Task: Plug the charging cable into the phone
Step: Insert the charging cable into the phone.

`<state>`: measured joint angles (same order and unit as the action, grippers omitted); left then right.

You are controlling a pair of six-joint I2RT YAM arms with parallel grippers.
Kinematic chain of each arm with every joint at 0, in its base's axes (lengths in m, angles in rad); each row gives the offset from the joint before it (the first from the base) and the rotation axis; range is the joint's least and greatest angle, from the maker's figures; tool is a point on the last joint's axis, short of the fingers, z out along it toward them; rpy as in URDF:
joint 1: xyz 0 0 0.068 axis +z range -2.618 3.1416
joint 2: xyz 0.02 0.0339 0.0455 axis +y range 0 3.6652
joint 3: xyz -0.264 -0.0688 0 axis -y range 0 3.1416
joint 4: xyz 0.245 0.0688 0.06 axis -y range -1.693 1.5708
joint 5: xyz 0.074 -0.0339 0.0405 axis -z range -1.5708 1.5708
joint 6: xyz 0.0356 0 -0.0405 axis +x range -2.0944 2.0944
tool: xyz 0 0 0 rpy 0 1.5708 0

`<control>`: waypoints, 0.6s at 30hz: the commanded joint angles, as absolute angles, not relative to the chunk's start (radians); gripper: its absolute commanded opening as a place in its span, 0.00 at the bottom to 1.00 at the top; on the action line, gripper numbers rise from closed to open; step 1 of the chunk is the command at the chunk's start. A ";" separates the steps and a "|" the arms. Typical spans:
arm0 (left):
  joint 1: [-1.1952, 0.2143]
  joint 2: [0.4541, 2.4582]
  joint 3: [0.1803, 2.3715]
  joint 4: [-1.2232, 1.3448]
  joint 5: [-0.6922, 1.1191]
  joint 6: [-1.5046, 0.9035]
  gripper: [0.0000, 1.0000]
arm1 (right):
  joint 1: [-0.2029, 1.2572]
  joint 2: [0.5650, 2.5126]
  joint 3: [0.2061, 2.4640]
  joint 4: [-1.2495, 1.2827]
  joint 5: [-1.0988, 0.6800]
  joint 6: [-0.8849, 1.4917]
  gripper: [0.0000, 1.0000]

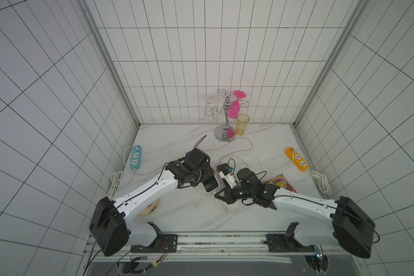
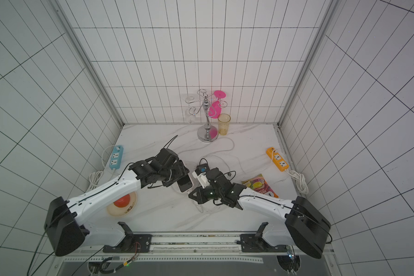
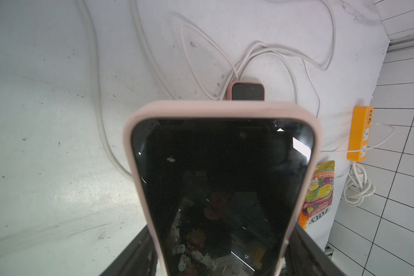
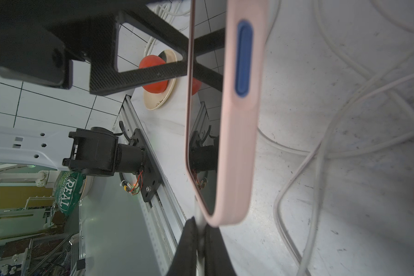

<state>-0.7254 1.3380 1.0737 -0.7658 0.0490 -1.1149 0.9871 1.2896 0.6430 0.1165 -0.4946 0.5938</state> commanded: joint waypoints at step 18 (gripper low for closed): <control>-0.747 1.336 1.059 -0.746 0.304 -1.118 0.00 | 0.898 1.178 0.632 0.249 -0.428 0.514 0.00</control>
<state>-0.7170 1.3365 1.0710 -0.7002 0.1184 -1.1179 0.9371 1.2118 0.6075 0.1043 -0.5247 0.5430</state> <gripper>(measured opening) 0.730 0.083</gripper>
